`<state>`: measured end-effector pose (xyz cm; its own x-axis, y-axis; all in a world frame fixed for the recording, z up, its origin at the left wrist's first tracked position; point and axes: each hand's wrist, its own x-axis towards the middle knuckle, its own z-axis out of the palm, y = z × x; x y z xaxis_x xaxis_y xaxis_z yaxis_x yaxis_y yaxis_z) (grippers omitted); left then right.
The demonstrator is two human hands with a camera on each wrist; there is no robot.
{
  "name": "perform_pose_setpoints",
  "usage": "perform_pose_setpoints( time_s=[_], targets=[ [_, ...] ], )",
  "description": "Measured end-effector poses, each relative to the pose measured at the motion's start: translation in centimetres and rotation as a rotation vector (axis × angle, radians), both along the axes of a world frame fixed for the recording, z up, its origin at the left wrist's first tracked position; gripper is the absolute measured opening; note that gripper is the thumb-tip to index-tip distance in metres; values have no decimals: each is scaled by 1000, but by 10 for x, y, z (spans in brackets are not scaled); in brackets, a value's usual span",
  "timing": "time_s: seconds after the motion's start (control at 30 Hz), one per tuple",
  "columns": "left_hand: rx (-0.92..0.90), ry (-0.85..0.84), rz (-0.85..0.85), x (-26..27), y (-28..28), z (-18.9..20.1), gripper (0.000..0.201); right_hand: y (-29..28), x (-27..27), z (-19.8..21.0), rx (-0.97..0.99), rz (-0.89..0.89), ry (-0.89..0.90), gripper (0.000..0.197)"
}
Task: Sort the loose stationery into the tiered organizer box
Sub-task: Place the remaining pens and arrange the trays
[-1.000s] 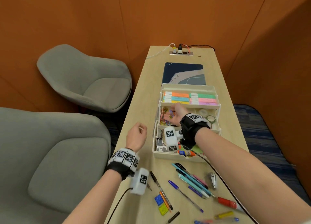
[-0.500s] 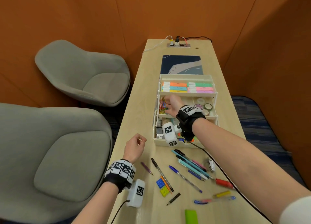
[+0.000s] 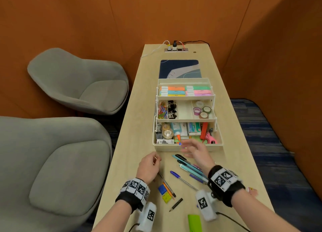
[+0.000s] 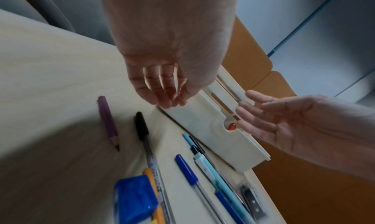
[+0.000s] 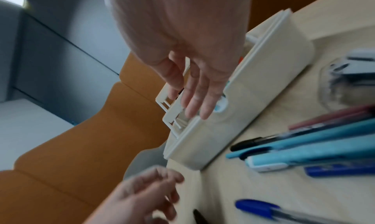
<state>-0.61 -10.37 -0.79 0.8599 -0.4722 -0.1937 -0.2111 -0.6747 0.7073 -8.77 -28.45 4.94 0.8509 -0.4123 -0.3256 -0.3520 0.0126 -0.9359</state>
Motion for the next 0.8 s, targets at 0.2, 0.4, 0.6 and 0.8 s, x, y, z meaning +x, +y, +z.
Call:
perform_pose_setpoints(
  time_s=[0.2, 0.4, 0.6, 0.8],
  targets=[
    [-71, -327, -40, 29, -42, 26, 11, -1, -22, -16, 106, -25, 84, 28],
    [171, -536, -128, 104, -93, 58, 26, -4, -34, -26, 139, -25, 120, 28],
    [378, -583, -238, 126, -101, 60, 35, -13, -49, -39, 152, -38, 153, 27],
    [-42, -497, -74, 87, -71, 52, 19, -28, -56, -59, -408, -65, 288, 24]
  ],
)
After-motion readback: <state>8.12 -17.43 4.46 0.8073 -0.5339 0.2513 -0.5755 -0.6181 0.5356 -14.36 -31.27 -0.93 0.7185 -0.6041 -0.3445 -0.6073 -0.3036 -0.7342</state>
